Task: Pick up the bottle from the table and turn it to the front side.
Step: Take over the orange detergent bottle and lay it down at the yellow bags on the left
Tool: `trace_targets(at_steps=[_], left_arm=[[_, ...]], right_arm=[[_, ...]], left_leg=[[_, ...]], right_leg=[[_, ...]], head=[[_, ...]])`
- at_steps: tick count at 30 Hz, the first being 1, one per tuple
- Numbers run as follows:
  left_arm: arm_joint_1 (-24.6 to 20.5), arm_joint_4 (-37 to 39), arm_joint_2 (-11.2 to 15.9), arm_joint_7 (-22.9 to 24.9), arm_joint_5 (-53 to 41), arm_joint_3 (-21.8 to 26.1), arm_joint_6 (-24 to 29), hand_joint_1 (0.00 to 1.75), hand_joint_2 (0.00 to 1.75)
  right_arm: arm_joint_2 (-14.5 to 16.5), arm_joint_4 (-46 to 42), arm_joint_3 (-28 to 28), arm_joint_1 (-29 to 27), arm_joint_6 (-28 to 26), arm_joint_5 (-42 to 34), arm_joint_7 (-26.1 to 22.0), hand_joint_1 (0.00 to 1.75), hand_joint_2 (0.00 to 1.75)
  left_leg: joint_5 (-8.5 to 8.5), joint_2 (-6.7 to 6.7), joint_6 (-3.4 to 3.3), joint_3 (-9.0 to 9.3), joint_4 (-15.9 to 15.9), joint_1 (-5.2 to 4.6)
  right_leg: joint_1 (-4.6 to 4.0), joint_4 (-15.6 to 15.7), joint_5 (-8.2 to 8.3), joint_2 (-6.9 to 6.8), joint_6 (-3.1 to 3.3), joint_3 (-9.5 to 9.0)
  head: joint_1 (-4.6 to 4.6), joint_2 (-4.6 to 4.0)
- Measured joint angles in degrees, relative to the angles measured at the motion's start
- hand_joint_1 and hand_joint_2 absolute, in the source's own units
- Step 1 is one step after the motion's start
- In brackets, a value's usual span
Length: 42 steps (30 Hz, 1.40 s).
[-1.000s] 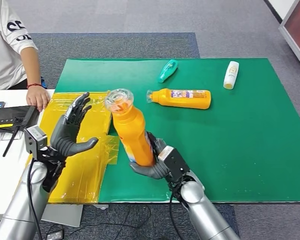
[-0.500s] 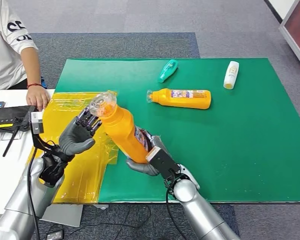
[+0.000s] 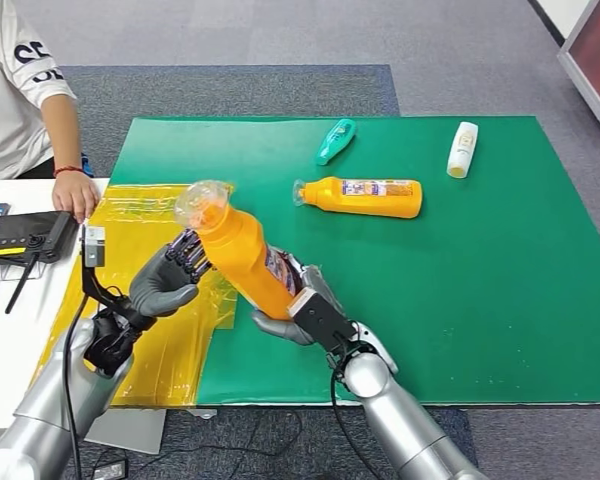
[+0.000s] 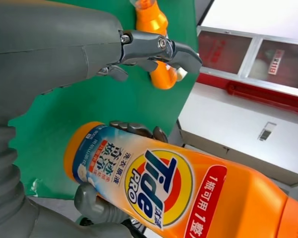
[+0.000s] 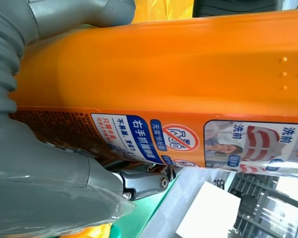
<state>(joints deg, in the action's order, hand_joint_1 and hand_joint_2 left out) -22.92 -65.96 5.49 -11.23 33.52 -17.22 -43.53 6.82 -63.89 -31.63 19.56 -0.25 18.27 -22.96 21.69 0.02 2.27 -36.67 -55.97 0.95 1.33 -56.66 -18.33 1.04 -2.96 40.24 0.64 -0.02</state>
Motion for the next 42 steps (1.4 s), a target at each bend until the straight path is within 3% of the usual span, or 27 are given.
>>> trace_targets(at_steps=[7,14,26,42], left_arm=[[-2.68,1.12,-0.09,0.18,-0.33,-1.65,0.29,0.0,1.75],[-4.91,1.41,0.64,-1.95,-4.0,-3.5,-2.72,0.0,1.75],[-6.22,1.4,1.8,-2.74,-4.69,-5.34,-3.52,0.0,1.75],[-6.81,1.41,1.9,-2.63,-4.47,-5.36,-1.72,0.0,1.75]], right_arm=[[0.76,1.75,-1.83,0.75,0.3,0.8,0.19,1.75,1.75],[1.07,3.35,-3.14,1.65,0.53,0.91,0.36,1.75,1.75],[1.12,4.39,-4.02,3.3,0.93,0.96,1.5,1.75,1.75],[2.27,7.45,-5.04,4.71,-4.46,6.59,7.17,1.75,1.75]], left_leg=[[-0.01,0.0,0.0,0.0,0.0,0.0],[-0.01,0.0,0.01,0.0,0.0,0.0],[-0.01,0.0,0.01,0.01,0.0,0.0],[-0.01,0.0,0.01,-0.01,0.0,0.0]], right_leg=[[0.0,0.0,0.01,0.0,0.0,0.0],[0.0,-0.01,0.01,0.0,0.0,0.0],[0.0,-0.01,0.02,0.0,0.01,0.0],[-0.01,-0.01,0.01,0.0,0.0,0.0]], head=[[0.0,-0.01],[-0.01,-0.01],[0.01,-0.01],[0.0,0.0]])
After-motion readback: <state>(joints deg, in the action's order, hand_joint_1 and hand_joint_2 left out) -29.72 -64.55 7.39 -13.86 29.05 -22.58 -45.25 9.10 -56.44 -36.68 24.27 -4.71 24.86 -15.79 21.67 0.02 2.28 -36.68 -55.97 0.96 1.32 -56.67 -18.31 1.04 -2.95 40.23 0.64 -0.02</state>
